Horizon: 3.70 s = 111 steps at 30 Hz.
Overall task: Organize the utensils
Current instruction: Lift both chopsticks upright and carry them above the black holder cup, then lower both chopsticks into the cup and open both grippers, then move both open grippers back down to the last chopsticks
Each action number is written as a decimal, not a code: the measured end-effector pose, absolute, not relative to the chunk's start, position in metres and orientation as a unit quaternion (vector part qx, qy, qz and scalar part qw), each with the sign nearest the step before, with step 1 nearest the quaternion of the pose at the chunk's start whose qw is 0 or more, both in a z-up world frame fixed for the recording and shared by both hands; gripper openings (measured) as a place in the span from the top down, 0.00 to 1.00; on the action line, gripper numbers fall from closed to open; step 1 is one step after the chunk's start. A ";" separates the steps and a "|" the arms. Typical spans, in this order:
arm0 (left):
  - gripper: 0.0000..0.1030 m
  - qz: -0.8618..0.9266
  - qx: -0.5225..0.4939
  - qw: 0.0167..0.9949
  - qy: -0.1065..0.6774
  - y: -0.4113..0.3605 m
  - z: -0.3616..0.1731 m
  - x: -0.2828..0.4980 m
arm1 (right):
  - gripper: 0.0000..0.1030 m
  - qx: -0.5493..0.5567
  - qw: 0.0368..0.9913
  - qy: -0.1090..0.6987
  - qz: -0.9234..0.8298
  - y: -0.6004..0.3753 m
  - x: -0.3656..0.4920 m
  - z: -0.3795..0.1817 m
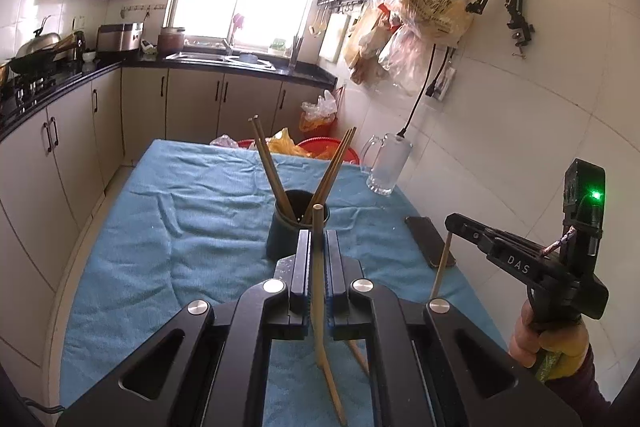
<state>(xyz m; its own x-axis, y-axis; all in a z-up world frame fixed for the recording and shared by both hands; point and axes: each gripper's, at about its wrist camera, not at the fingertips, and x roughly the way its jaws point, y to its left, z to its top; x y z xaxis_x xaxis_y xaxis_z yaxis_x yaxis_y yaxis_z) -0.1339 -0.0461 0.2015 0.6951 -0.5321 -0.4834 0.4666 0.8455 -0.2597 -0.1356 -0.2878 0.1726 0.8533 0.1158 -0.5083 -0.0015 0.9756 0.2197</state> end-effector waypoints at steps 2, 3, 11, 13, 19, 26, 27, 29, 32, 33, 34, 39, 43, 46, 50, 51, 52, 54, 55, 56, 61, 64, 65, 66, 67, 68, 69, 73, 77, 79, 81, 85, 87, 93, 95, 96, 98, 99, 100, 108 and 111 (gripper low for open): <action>0.95 -0.275 -0.058 0.919 0.276 -0.046 0.206 -0.135 | 0.95 0.104 0.959 0.263 0.032 -0.287 -0.136 0.177; 0.95 -0.276 -0.058 0.919 0.274 -0.046 0.208 -0.135 | 0.95 0.103 0.959 0.261 0.033 -0.287 -0.135 0.179; 0.95 -0.285 -0.056 0.922 0.256 -0.048 0.232 -0.128 | 0.95 0.097 0.965 0.242 0.038 -0.285 -0.130 0.201; 0.95 -0.285 -0.060 0.922 0.257 -0.047 0.237 -0.122 | 0.95 0.094 0.966 0.238 0.039 -0.286 -0.126 0.206; 0.95 -0.274 -0.051 0.930 0.241 -0.049 0.260 -0.104 | 0.95 0.076 0.972 0.221 0.039 -0.283 -0.113 0.232; 0.95 -0.270 -0.056 0.933 0.230 -0.050 0.287 -0.082 | 0.95 0.060 0.976 0.204 0.042 -0.281 -0.099 0.266; 0.95 -0.268 -0.056 0.935 0.227 -0.051 0.292 -0.078 | 0.95 0.058 0.977 0.202 0.043 -0.281 -0.097 0.270; 0.95 -0.265 -0.057 0.937 0.222 -0.053 0.299 -0.071 | 0.95 0.053 0.978 0.196 0.044 -0.279 -0.092 0.281; 0.95 -0.265 -0.062 0.936 0.224 -0.058 0.307 -0.057 | 0.95 0.050 0.980 0.188 0.047 -0.276 -0.086 0.293; 0.95 -0.265 -0.062 0.936 0.224 -0.061 0.310 -0.051 | 0.95 0.050 0.980 0.186 0.048 -0.275 -0.082 0.298; 0.95 -0.264 -0.062 0.936 0.223 -0.063 0.311 -0.048 | 0.95 0.051 0.980 0.184 0.050 -0.273 -0.077 0.303; 0.95 -0.245 -0.039 0.948 0.200 -0.080 0.317 -0.031 | 0.95 0.055 0.982 0.174 0.052 -0.267 -0.052 0.317; 0.95 -0.236 -0.027 0.951 0.199 -0.096 0.313 -0.011 | 0.95 0.057 0.981 0.178 0.042 -0.264 -0.026 0.309; 0.95 -0.240 -0.023 0.946 0.216 -0.107 0.298 0.005 | 0.95 0.073 0.976 0.203 0.039 -0.266 -0.005 0.288; 0.95 -0.235 -0.023 0.938 0.253 -0.115 0.267 0.024 | 0.95 0.085 0.967 0.238 0.035 -0.271 0.013 0.257; 0.95 -0.234 -0.023 0.935 0.265 -0.116 0.258 0.028 | 0.95 0.086 0.965 0.243 0.035 -0.272 0.015 0.252; 0.95 -0.233 -0.023 0.932 0.276 -0.116 0.251 0.032 | 0.95 0.086 0.964 0.249 0.035 -0.272 0.017 0.247; 0.95 -0.230 -0.027 0.928 0.293 -0.114 0.240 0.036 | 0.95 0.088 0.962 0.256 0.038 -0.274 0.022 0.240; 0.95 -0.230 -0.031 0.926 0.298 -0.113 0.238 0.037 | 0.95 0.090 0.961 0.259 0.040 -0.275 0.025 0.237; 0.95 -0.229 -0.035 0.925 0.301 -0.111 0.236 0.038 | 0.94 0.092 0.960 0.262 0.043 -0.275 0.028 0.235; 0.93 -0.232 -0.038 0.927 0.293 -0.105 0.238 0.027 | 0.94 0.107 0.954 0.275 0.056 -0.275 0.049 0.228; 0.81 -0.232 -0.048 0.926 0.294 -0.096 0.239 0.019 | 0.94 0.118 0.948 0.288 0.062 -0.273 0.065 0.223; 0.74 -0.233 -0.055 0.926 0.293 -0.092 0.238 0.015 | 0.94 0.121 0.947 0.292 0.063 -0.273 0.069 0.221; 0.71 -0.233 -0.064 0.926 0.291 -0.087 0.238 0.011 | 0.94 0.122 0.945 0.296 0.064 -0.273 0.074 0.219; 0.69 -0.233 -0.067 0.926 0.288 -0.084 0.239 0.007 | 0.94 0.123 0.944 0.299 0.063 -0.272 0.080 0.216; 0.68 -0.232 -0.068 0.927 0.286 -0.082 0.239 0.004 | 0.94 0.125 0.943 0.301 0.065 -0.272 0.083 0.214; 0.68 -0.231 -0.067 0.929 0.282 -0.079 0.240 -0.001 | 0.93 0.129 0.942 0.303 0.068 -0.272 0.087 0.213; 0.58 -0.223 -0.060 0.937 0.260 -0.069 0.245 -0.022 | 0.78 0.133 0.941 0.304 0.068 -0.271 0.092 0.211; 0.49 -0.197 -0.036 0.954 0.221 -0.061 0.249 -0.049 | 0.72 0.127 0.946 0.292 0.066 -0.271 0.080 0.217; 0.47 -0.189 -0.030 0.958 0.213 -0.058 0.249 -0.058 | 0.70 0.127 0.948 0.285 0.065 -0.272 0.071 0.220; 0.46 -0.180 -0.024 0.961 0.207 -0.055 0.249 -0.067 | 0.67 0.128 0.950 0.278 0.065 -0.274 0.060 0.225; 0.41 -0.164 -0.013 0.967 0.196 -0.048 0.249 -0.083 | 0.60 0.124 0.955 0.263 0.064 -0.274 0.032 0.233; 0.36 -0.153 -0.010 0.970 0.191 -0.045 0.247 -0.092 | 0.57 0.117 0.957 0.258 0.063 -0.273 0.019 0.235; 0.27 -0.120 0.004 0.974 0.191 -0.033 0.233 -0.115 | 0.46 0.103 0.962 0.246 0.051 -0.276 -0.030 0.231; 0.26 -0.100 0.004 0.977 0.190 -0.026 0.227 -0.122 | 0.43 0.104 0.963 0.246 0.045 -0.279 -0.045 0.225; 0.25 -0.083 0.002 0.978 0.191 -0.021 0.222 -0.126 | 0.42 0.106 0.962 0.247 0.042 -0.280 -0.052 0.220; 0.24 -0.057 -0.002 0.979 0.194 -0.013 0.214 -0.130 | 0.41 0.109 0.961 0.253 0.036 -0.282 -0.068 0.206; 0.24 -0.047 -0.003 0.979 0.196 -0.010 0.210 -0.131 | 0.41 0.110 0.959 0.258 0.032 -0.284 -0.073 0.199; 0.24 -0.037 -0.004 0.979 0.199 -0.007 0.207 -0.133 | 0.41 0.113 0.957 0.266 0.027 -0.285 -0.082 0.187; 0.23 -0.009 0.002 0.978 0.210 0.009 0.191 -0.144 | 0.41 0.124 0.939 0.322 -0.003 -0.291 -0.114 0.118; 0.23 -0.008 0.007 0.976 0.216 0.009 0.189 -0.147 | 0.41 0.134 0.930 0.343 -0.009 -0.295 -0.121 0.097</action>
